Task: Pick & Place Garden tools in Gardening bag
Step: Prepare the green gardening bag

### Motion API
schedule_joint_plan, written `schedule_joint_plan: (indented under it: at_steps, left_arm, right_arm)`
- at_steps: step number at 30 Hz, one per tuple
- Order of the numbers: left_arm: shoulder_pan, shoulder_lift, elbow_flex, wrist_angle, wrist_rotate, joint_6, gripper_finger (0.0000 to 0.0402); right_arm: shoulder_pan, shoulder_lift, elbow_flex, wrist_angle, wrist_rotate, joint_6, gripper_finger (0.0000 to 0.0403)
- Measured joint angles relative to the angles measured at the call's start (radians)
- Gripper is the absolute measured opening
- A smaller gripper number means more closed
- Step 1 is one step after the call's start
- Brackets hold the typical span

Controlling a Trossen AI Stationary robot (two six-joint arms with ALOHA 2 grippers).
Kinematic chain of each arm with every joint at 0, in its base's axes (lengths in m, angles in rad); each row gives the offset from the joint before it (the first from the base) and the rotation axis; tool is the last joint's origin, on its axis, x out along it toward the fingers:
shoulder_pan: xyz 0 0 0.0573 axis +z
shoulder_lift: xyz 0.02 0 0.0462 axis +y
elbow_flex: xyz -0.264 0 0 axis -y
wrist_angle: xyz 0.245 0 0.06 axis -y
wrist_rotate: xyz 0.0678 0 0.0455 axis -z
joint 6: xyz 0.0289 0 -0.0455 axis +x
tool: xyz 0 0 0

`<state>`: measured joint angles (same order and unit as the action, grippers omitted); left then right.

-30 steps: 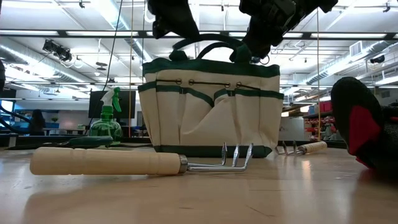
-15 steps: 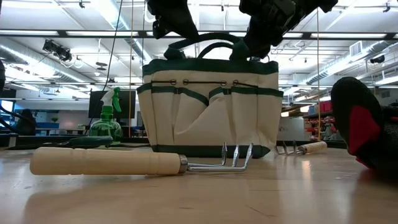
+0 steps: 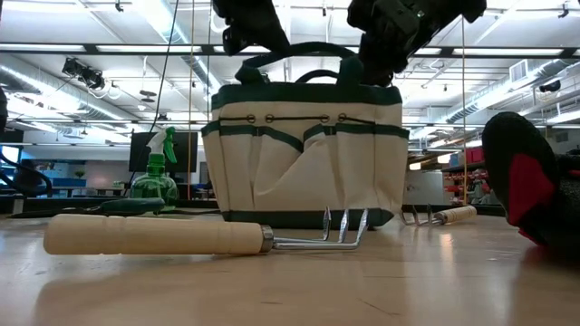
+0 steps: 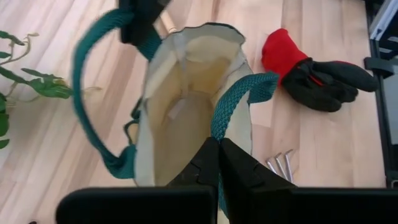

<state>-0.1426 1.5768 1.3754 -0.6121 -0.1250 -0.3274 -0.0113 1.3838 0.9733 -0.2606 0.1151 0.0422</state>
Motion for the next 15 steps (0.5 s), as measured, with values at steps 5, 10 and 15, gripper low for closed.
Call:
schedule_joint_plan:
  at_steps: [5,10,15]
  left_arm:
    - [-0.017,0.0,0.0,0.002,0.018,0.001,0.0005]
    - [-0.027,0.0,0.0,0.012,0.023,0.001,0.0004]
    - [-0.03,0.0,0.0,0.013,0.025,0.001,0.0004]
  right_arm:
    - [-0.027,0.0,0.0,-0.006,0.004,0.0,0.0004]
    - [-0.05,0.0,0.0,-0.012,0.024,-0.002,0.0004]
    - [-0.069,0.0,0.0,-0.02,0.026,-0.002,0.0004]
